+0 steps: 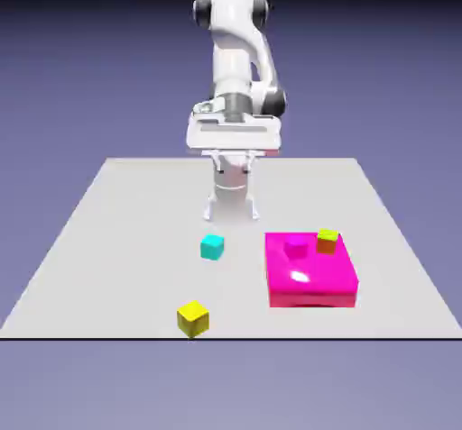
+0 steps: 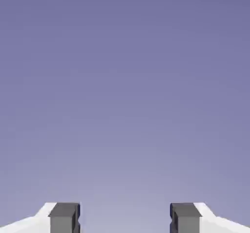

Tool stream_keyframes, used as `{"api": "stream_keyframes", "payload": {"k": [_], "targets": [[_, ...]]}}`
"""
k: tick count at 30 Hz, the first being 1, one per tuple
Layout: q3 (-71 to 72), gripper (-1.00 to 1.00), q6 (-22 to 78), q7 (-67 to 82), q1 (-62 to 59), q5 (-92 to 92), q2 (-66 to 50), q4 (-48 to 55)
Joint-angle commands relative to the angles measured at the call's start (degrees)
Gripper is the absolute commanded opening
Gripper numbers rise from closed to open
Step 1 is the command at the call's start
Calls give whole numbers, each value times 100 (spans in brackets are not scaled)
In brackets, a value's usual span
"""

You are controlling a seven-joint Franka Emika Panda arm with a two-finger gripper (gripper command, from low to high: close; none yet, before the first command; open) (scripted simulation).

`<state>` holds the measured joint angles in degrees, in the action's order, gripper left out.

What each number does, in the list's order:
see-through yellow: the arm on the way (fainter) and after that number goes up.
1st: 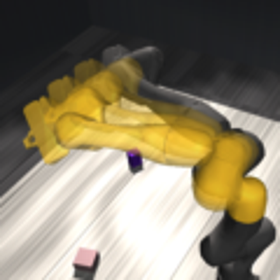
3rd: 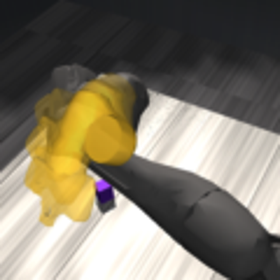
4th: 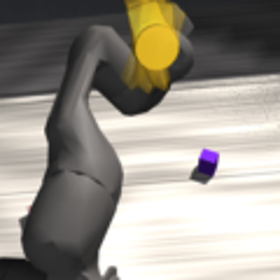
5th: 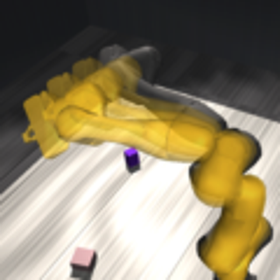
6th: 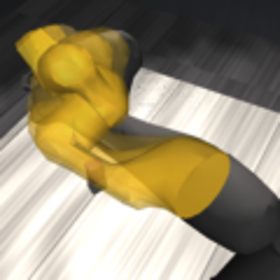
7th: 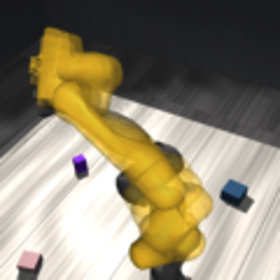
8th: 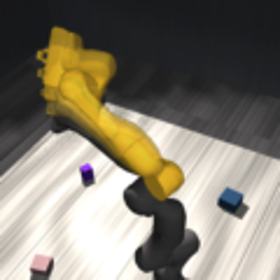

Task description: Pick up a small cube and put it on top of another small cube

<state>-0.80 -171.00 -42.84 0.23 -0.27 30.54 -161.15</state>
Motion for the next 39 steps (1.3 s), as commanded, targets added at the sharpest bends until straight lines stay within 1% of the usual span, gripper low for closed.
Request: {"api": "stream_keyframes", "payload": {"k": [1, 16, 17, 18, 24, 25, 26, 27, 33, 39], "targets": [[-67, 0, 250, -32, -38, -23, -176, -12], [-1068, 0, 3987, -506, -606, -361, -2812, -198], [-1097, 0, 4095, -520, -623, -370, -2889, -204], [-1097, 0, 4096, -520, -623, -370, -2889, -204], [-693, 0, 2675, -80, -766, -1004, -4134, -424], [-691, 0, 2669, -79, -767, -1006, -4139, -425], [-691, -100, 2669, -79, -767, -1006, -4139, -425], [-691, -100, 2669, -79, -767, -1006, -4139, -425], [-1095, -100, 4089, -518, -624, -373, -2894, -205], [-60, -100, 5043, -1370, 119, -861, -3038, 1036]]}}
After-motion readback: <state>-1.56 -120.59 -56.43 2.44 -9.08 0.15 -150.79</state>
